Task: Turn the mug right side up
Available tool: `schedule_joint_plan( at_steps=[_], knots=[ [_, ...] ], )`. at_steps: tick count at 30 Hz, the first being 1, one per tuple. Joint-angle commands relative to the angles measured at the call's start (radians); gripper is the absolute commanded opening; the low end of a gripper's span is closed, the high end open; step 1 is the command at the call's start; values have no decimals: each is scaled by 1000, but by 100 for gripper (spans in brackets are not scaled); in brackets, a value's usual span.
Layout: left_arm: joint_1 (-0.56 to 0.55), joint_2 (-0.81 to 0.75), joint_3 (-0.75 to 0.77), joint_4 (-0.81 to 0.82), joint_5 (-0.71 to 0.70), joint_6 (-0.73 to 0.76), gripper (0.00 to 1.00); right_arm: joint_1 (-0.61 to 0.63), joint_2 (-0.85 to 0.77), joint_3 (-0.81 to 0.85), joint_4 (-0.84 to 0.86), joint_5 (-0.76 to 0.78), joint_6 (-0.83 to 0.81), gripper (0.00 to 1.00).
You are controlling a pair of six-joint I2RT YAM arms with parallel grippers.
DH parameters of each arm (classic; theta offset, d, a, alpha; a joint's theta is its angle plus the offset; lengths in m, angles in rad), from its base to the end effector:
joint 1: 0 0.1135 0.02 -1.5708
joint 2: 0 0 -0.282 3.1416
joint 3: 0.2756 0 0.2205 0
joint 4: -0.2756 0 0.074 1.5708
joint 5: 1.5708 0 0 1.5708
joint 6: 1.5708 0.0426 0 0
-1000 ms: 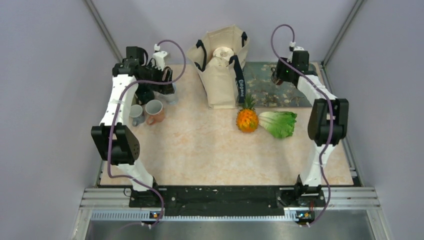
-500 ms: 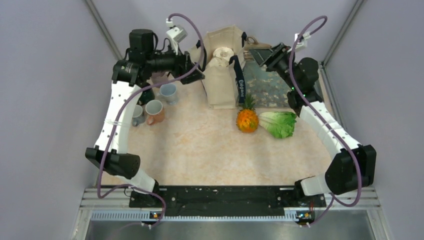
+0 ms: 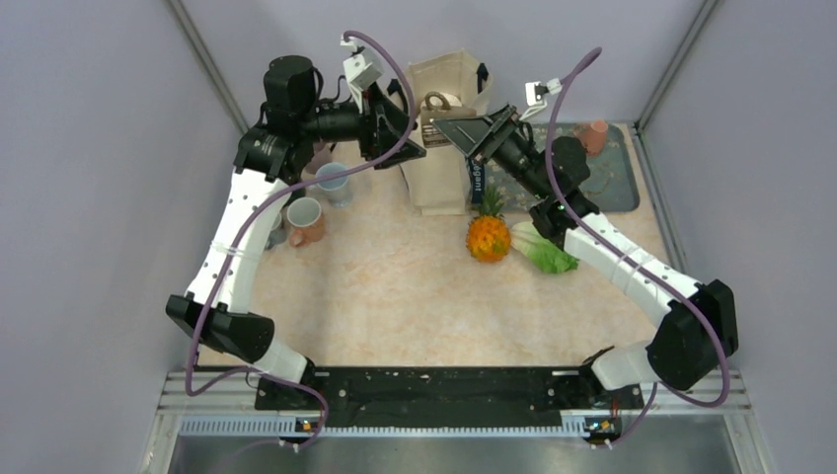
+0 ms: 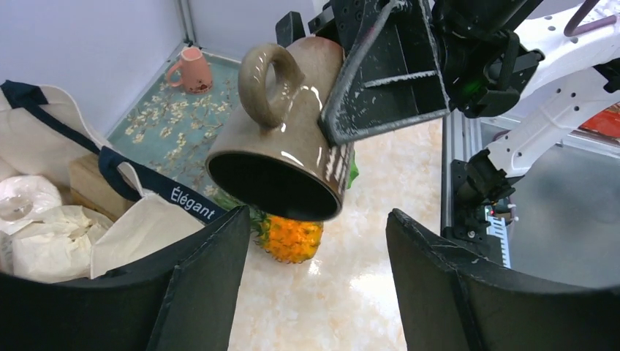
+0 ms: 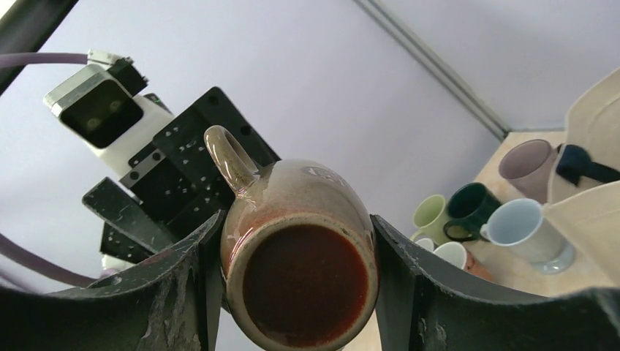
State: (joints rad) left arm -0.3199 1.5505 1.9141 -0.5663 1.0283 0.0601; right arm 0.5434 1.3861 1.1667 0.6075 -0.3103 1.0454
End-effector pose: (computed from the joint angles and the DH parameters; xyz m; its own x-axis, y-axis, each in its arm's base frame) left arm 0.2593 -0.1243 0.5077 -0.1332 0.0768 -0.9881 0.9684 0.2221 -0.1133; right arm 0.2453 0.1634 0.4464 -0.4728 0.6769 -0.5642 -0.6485 0.1662 0.7428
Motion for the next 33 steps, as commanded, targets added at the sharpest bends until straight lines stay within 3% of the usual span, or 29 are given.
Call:
schedule_joint_plan(
  at_steps=[1, 13, 15, 19, 20, 26, 32, 33],
  knots=[
    [2, -72, -36, 125, 47, -54, 73, 42, 8, 76, 130, 22, 40, 0],
    [1, -91, -75, 216, 34, -171, 51, 119, 136, 143, 233, -2, 155, 0],
    [1, -88, -79, 222, 19, -161, 42, 130, 152, 148, 258, -4, 172, 0],
    [3, -90, -95, 185, -22, -108, 3, 138, 166, 149, 295, -8, 211, 0],
    [3, -90, -99, 181, -33, -102, 0, 141, 170, 151, 297, -10, 214, 0],
    [17, -93, -95, 159, -98, -101, 0, 146, 171, 134, 266, -5, 195, 2],
    [80, -125, -149, 138, -195, -110, 0, 133, 117, 20, 178, 66, 121, 96],
    [85, -127, -150, 119, -214, -89, 0, 128, 113, 10, 162, 74, 110, 99]
  ],
)
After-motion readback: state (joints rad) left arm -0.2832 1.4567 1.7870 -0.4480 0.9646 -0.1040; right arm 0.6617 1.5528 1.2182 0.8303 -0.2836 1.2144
